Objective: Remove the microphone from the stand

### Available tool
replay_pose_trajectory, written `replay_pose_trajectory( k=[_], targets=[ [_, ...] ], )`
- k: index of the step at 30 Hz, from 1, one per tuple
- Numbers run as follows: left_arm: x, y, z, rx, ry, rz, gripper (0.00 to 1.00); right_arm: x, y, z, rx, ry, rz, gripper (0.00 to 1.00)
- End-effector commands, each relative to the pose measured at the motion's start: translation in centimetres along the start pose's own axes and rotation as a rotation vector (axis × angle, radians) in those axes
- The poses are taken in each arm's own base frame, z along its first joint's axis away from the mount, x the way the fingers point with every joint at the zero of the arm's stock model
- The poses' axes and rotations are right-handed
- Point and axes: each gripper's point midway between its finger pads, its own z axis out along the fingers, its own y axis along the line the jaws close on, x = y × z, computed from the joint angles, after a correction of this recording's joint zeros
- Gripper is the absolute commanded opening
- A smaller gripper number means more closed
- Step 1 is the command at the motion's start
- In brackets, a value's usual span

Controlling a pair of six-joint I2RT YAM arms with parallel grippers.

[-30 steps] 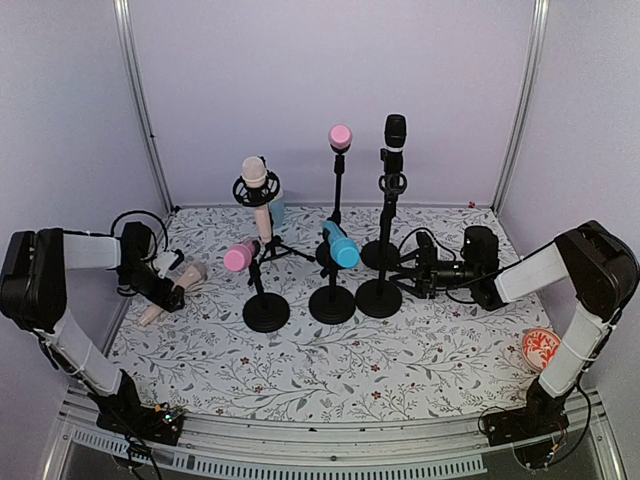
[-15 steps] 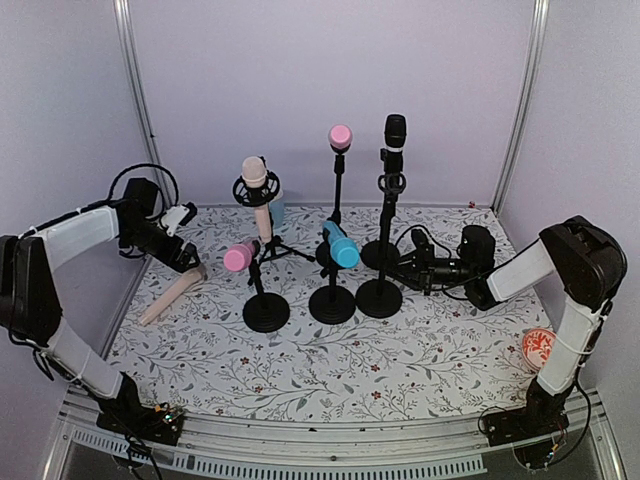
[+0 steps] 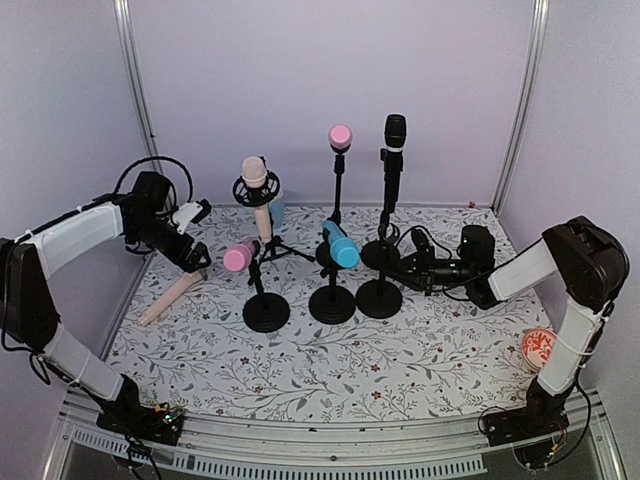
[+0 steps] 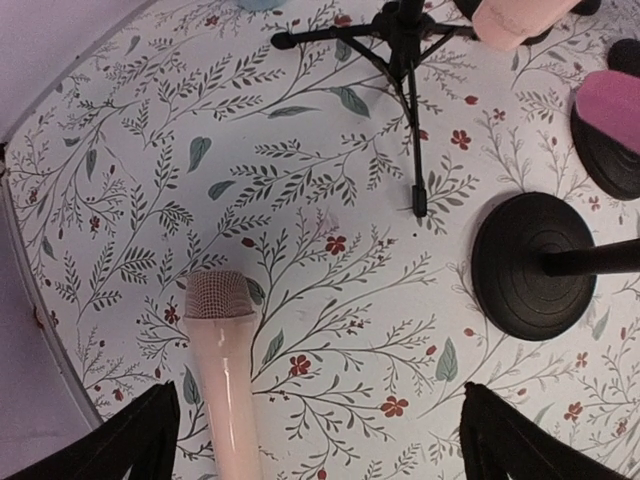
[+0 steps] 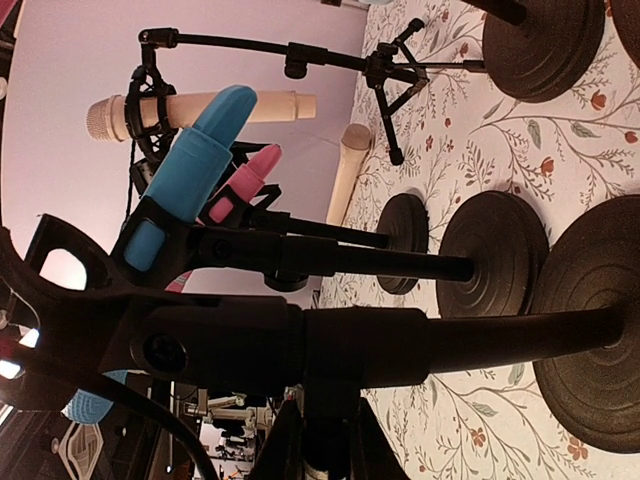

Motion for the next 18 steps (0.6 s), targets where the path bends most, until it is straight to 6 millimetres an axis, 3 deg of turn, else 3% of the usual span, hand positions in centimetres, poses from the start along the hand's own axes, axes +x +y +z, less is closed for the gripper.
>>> replay_pose_trajectory(
  k=[1, 10, 18],
  targets=[
    [-0.3, -0.3, -1.0, -0.005, -0.013, 0.03, 0.99, 0.1, -2.5, -0.6, 0.133, -0.02, -0.003, 0.0],
    [-0.4, -0.3, -1.1, -0.006, -0.021, 0.04, 0.99, -1.0, -3.5, -2.1, 0.366, -0.072, -0.152, 0.0],
    [-0.3, -0.1, -1.1, -0.019, -0.016, 0.054, 0.99, -1.9, -2.1, -2.8, 0.58, -0.116, -0.397, 0.01]
  ],
)
